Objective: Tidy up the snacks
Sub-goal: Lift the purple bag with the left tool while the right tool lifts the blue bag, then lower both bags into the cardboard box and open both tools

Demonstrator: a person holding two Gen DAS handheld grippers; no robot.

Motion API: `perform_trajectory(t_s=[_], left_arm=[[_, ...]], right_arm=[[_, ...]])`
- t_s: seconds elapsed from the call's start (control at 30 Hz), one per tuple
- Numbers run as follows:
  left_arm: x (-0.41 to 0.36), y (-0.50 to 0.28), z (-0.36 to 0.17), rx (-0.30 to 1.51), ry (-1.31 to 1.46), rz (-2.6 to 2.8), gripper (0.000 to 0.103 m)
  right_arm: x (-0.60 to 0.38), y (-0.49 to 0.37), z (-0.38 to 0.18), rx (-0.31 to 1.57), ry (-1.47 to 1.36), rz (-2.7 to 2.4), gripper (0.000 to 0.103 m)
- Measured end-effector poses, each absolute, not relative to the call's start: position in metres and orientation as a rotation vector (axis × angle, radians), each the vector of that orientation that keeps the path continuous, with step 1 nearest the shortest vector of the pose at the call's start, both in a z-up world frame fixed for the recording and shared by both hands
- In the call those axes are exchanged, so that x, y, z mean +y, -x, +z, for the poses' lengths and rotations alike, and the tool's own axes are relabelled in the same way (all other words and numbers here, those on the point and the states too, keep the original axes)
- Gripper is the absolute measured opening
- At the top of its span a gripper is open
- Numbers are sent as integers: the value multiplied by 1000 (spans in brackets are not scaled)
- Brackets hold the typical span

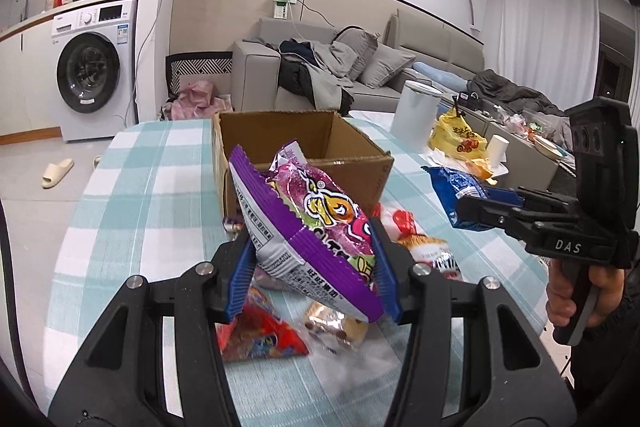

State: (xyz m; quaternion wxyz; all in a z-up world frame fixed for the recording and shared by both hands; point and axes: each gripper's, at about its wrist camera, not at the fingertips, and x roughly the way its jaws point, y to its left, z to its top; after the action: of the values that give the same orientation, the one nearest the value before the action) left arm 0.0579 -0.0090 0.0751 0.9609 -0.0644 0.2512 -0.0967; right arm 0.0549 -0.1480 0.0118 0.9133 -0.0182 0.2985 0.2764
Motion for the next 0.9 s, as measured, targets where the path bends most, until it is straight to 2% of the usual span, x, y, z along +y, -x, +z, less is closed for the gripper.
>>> perform_trajectory(t_s=[0.9], left_arm=[[6,-167,89,509,106,-164,50]], right_arm=[[-99,-132,42,600,40,603,46]])
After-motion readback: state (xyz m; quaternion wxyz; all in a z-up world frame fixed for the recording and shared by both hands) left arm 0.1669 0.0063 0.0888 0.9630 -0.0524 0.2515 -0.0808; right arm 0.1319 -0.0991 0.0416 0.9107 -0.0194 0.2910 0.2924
